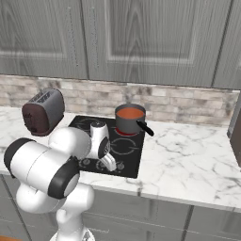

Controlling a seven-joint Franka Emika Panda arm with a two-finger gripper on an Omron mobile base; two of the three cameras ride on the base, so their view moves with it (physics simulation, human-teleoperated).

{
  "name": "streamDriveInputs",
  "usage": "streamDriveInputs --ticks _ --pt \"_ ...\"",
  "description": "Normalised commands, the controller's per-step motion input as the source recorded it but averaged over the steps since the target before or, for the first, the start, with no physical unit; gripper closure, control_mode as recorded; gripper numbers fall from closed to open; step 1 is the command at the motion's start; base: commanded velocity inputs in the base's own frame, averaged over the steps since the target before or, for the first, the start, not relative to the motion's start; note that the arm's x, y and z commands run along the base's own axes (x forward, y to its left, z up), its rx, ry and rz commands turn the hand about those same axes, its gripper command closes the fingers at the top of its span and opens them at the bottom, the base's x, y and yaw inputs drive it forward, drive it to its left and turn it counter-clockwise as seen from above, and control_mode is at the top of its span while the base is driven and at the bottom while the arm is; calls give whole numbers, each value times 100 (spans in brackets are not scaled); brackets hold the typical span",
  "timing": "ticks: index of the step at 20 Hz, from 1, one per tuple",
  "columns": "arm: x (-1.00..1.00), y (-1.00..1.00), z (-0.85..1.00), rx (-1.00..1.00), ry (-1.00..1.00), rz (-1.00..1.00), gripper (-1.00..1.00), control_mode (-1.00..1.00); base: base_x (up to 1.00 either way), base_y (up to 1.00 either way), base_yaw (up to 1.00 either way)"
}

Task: Wait until the marinara sauce is simmered to a deep red color and then turn off the stove.

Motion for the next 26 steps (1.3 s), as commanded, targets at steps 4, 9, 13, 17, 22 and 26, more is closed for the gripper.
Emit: streamDriveInputs --ticks 4,9,13,17,22,26 --pt "-3 0 -3 0 0 0 -100 -100 0 0 0" --pt "-5 5 0 0 0 0 -100 -100 0 0 0" --pt "-4 3 -1 0 0 0 -100 -100 0 0 0" --pt "-1 0 -1 0 0 0 -100 -100 0 0 0" --pt "0 0 -2 0 0 0 -100 -100 0 0 0" --pt "0 0 0 0 0 0 -100 -100 0 0 0"
